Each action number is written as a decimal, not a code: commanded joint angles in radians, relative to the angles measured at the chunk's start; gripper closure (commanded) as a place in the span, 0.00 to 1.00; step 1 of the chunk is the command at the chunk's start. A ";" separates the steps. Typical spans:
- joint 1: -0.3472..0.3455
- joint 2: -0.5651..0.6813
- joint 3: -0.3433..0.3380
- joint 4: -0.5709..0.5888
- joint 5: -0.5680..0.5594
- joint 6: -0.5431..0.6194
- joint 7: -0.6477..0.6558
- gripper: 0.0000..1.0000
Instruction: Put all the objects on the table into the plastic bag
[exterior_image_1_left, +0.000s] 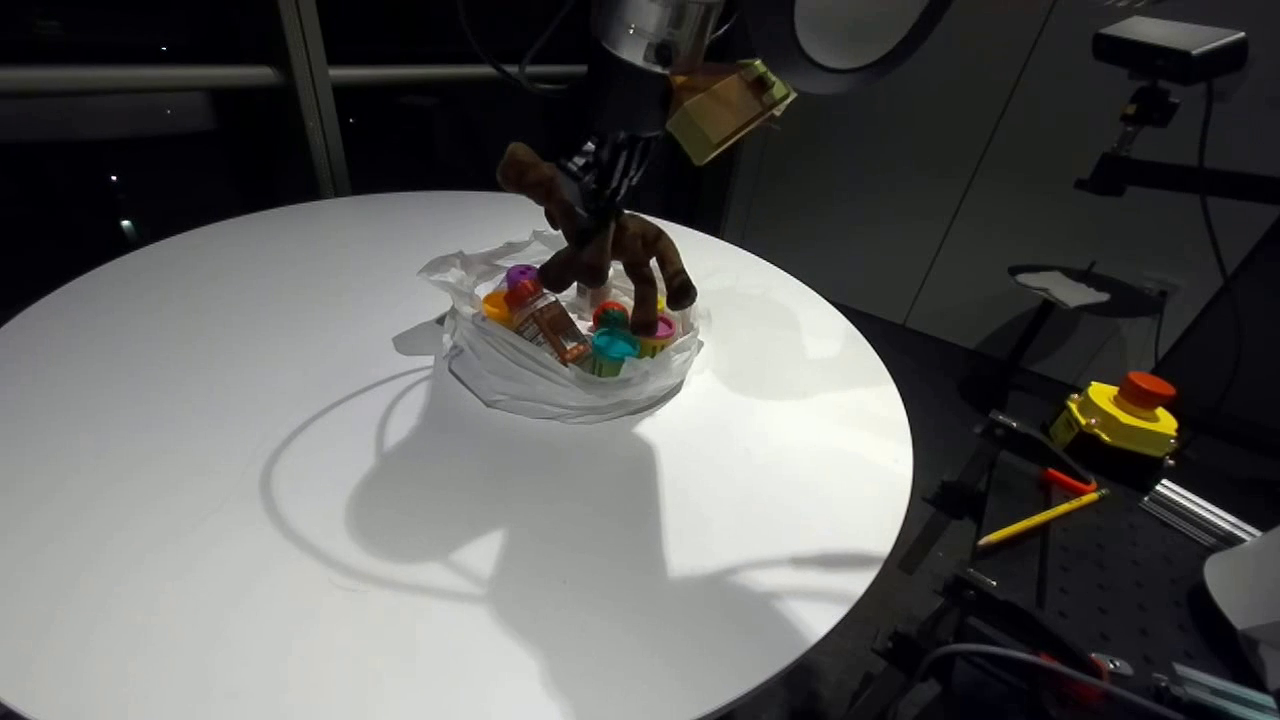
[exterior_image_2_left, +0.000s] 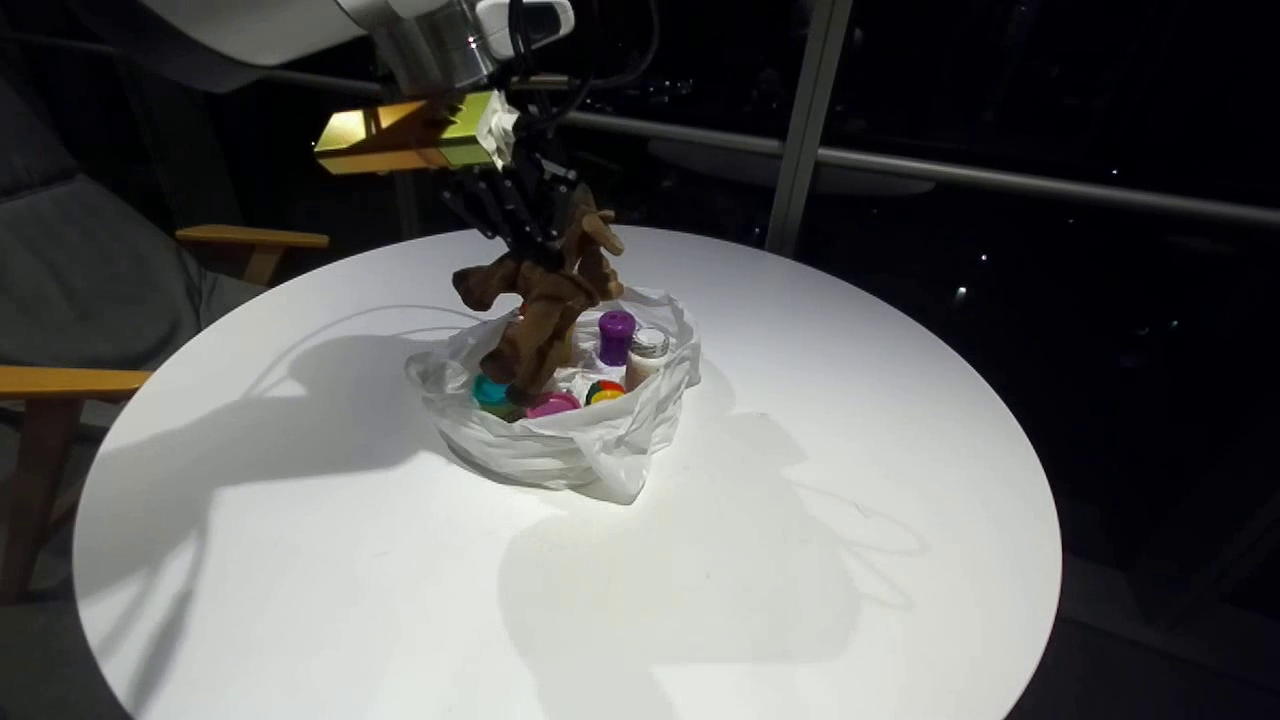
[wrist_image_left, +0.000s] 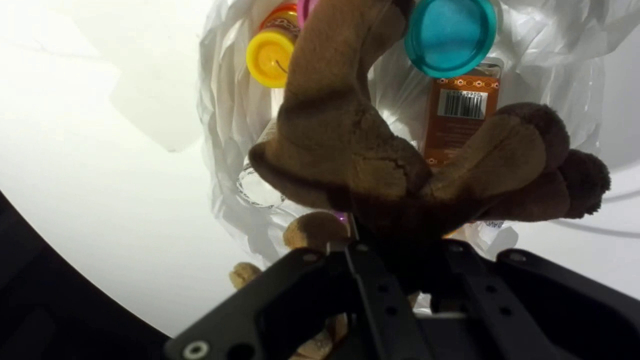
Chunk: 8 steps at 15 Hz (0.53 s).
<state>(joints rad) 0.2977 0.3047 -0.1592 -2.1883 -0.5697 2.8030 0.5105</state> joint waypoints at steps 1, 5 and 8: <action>-0.001 0.087 -0.004 0.062 -0.009 0.039 0.001 0.87; 0.013 0.148 -0.025 0.086 -0.050 0.018 0.005 0.60; 0.007 0.117 -0.012 0.062 -0.046 0.010 -0.005 0.42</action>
<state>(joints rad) 0.2973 0.4492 -0.1698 -2.1262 -0.6054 2.8168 0.5098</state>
